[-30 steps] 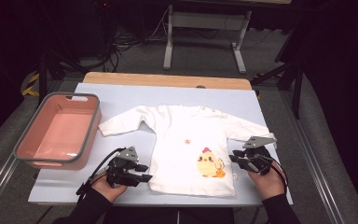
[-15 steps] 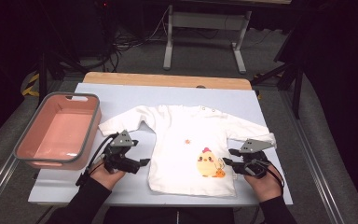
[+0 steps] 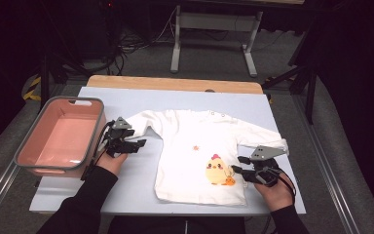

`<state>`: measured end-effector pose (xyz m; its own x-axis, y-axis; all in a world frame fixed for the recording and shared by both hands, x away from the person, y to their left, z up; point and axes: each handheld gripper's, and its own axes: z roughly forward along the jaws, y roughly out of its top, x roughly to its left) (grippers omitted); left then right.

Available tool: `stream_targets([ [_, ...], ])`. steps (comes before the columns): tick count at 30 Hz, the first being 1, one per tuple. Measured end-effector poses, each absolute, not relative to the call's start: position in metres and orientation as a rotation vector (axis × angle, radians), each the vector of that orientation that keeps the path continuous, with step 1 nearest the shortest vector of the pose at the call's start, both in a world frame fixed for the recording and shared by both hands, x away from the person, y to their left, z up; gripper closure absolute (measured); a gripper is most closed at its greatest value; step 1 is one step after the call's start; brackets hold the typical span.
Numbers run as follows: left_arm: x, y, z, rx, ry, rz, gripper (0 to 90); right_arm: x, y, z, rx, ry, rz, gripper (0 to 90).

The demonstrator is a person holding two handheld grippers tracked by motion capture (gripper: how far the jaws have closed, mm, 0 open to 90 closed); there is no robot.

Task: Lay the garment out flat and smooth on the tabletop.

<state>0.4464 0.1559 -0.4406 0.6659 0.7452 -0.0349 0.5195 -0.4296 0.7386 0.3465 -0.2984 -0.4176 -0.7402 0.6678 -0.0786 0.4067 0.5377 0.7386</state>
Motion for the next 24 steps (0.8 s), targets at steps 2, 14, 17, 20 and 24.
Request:
stream_targets([
  [2,0.451,0.150,-0.443,2.155,0.986,0.446,40.4,0.346,-0.299,-0.418,0.890,2.429,1.045,56.3],
  [14,0.476,0.139,-0.457,2.222,1.042,0.481,73.9,0.344,-0.300,-0.420,0.895,2.444,1.059,55.6],
  [17,0.476,0.142,-0.454,2.231,1.072,0.484,86.7,0.344,-0.300,-0.421,0.898,2.444,1.067,55.6],
  [20,0.474,0.145,-0.452,2.225,1.112,0.482,87.0,0.344,-0.300,-0.420,0.897,2.445,1.070,55.6],
  [24,0.460,0.149,-0.444,2.209,1.158,0.489,87.0,0.344,-0.301,-0.420,0.899,2.442,1.072,55.5],
])
